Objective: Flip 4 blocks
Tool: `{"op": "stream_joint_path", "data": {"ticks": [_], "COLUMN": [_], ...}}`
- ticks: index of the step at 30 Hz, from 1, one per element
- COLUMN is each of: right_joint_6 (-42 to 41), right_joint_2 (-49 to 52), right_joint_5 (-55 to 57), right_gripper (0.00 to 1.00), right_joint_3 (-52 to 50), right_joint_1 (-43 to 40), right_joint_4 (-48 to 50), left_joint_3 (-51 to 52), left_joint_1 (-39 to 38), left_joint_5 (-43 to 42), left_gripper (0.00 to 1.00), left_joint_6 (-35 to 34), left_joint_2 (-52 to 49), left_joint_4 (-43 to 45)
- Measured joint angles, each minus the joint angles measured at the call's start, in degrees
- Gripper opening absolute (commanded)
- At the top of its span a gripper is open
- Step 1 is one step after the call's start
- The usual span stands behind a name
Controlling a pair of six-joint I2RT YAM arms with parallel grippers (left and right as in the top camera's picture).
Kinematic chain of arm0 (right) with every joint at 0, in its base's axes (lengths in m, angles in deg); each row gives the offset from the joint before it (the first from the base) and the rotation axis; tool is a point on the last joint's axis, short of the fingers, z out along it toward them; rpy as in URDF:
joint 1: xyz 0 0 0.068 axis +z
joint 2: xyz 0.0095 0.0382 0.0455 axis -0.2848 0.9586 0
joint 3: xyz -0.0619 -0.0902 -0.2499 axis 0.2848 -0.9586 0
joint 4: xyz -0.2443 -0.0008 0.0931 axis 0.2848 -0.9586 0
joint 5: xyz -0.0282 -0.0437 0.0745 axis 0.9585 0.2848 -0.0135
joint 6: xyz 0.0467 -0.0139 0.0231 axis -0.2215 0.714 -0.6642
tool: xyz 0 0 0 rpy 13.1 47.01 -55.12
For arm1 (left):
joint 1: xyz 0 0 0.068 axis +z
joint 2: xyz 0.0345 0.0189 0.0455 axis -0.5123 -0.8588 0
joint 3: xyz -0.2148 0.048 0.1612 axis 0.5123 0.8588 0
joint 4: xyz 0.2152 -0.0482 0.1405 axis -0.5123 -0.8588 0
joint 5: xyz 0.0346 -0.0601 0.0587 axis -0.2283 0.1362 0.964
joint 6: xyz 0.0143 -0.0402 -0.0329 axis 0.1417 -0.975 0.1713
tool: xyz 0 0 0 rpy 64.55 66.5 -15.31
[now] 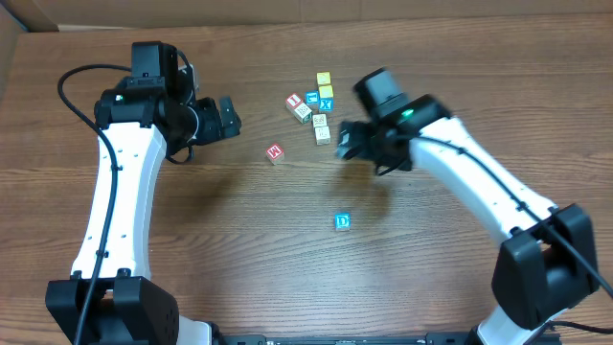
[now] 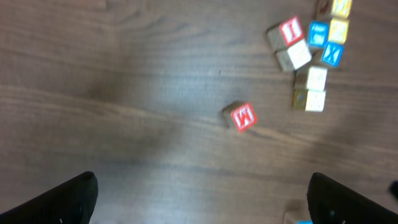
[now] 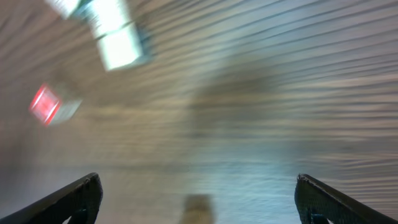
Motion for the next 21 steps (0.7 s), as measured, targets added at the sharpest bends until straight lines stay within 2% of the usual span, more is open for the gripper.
{"op": "stream_joint_path", "data": {"ticks": [3, 4, 5, 7, 9, 10, 12, 13, 15, 16, 19, 21], "right_joint_6": [0.15, 0.20, 0.20, 0.20, 0.22, 0.24, 0.31, 0.33, 0.37, 0.37, 0.39, 0.39], "right_joint_2": [0.00, 0.00, 0.00, 0.00, 0.00, 0.00, 0.00, 0.00, 0.00, 0.00, 0.00, 0.00], "right_joint_5": [0.04, 0.09, 0.09, 0.13, 0.20, 0.17, 0.17, 0.20, 0.17, 0.20, 0.15, 0.13], "right_gripper": [1.00, 1.00, 1.00, 1.00, 1.00, 1.00, 1.00, 1.00, 1.00, 1.00, 1.00, 1.00], "right_joint_3": [0.00, 0.00, 0.00, 0.00, 0.00, 0.00, 0.00, 0.00, 0.00, 0.00, 0.00, 0.00], "right_joint_1": [-5.57, -7.08, -8.63, -10.82, -12.31, -12.85, -13.68, -14.01, -14.36, -14.36, -14.36, -14.36], "right_joint_4": [-0.79, -0.83, -0.96, -1.46, -2.60, -3.19, -3.96, -3.93, -3.80, -3.72, -3.26, -2.97], "left_joint_3": [0.00, 0.00, 0.00, 0.00, 0.17, 0.57, 2.38, 3.69, 7.43, 9.11, 13.66, 16.26], "left_joint_1": [0.00, 0.00, 0.00, -0.07, -0.44, -0.85, -2.38, -3.21, -5.75, -6.82, -9.94, -11.74], "left_joint_5": [-0.50, -0.85, -1.31, -2.21, -2.67, -2.82, -2.93, -2.91, -2.73, -2.47, -1.46, -0.94], "left_gripper": [1.00, 0.86, 0.64, 0.38, 0.25, 0.23, 0.22, 0.27, 0.54, 0.64, 0.66, 0.63], "left_joint_6": [0.00, -0.02, -0.31, -0.20, -0.22, -0.28, -0.31, -0.52, -1.64, -2.12, -4.42, -6.12], "left_joint_2": [0.00, 0.00, 0.00, 0.00, 0.00, 0.00, 0.00, 0.00, 0.00, 0.00, -0.07, -0.07], "left_joint_4": [0.50, 0.22, 0.02, -0.92, -1.90, -2.01, -1.73, -0.92, 1.55, 2.64, 6.99, 11.89]}}
